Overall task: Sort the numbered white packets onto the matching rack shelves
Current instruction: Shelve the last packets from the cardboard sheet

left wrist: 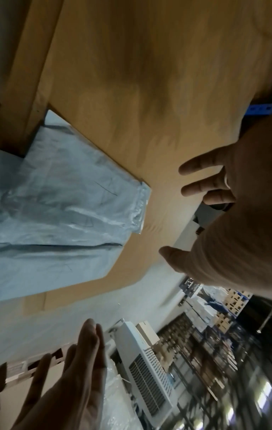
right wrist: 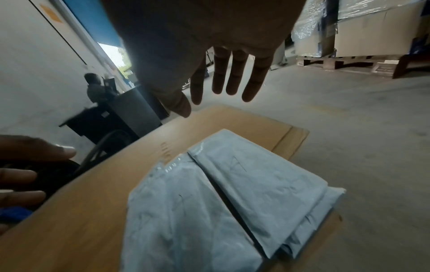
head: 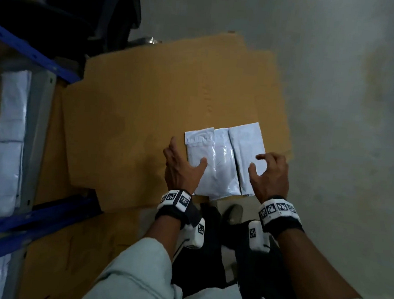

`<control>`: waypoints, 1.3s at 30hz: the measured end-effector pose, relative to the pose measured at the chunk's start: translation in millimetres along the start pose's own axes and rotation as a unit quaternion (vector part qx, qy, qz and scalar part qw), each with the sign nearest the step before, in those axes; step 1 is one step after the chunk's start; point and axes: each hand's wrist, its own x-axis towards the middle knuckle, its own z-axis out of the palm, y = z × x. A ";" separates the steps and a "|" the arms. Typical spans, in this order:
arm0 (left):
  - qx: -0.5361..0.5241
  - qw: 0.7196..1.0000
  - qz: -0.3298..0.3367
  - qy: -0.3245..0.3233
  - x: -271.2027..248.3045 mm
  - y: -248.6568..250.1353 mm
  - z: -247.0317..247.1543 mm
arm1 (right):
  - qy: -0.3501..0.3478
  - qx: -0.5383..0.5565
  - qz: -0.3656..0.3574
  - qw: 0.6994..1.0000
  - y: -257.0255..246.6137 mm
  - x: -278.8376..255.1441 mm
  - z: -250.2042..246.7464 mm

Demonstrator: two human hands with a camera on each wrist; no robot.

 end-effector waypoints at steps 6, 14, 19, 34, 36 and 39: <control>0.064 0.996 -0.012 -0.064 21.4 -30.1 54.6 | -0.061 -0.058 -0.007 0.996 28.3 19.7 47.1; 0.092 0.985 -0.113 -0.095 21.8 -50.8 106.5 | -0.137 -0.143 0.034 0.980 66.8 30.1 91.8; 0.104 0.981 -0.134 -0.091 7.4 -59.4 121.1 | -0.128 -0.137 0.051 0.981 83.0 26.6 95.9; -0.049 0.996 -0.051 0.063 -2.3 -54.2 142.7 | -0.083 -0.021 0.038 0.996 92.4 30.4 95.3; -0.057 0.995 -0.050 0.064 -3.3 -53.3 142.5 | -0.083 -0.010 0.035 0.996 91.0 30.1 93.6; -0.057 0.995 -0.049 0.065 -6.7 -50.7 138.4 | -0.087 -0.005 0.031 0.996 88.0 28.5 89.5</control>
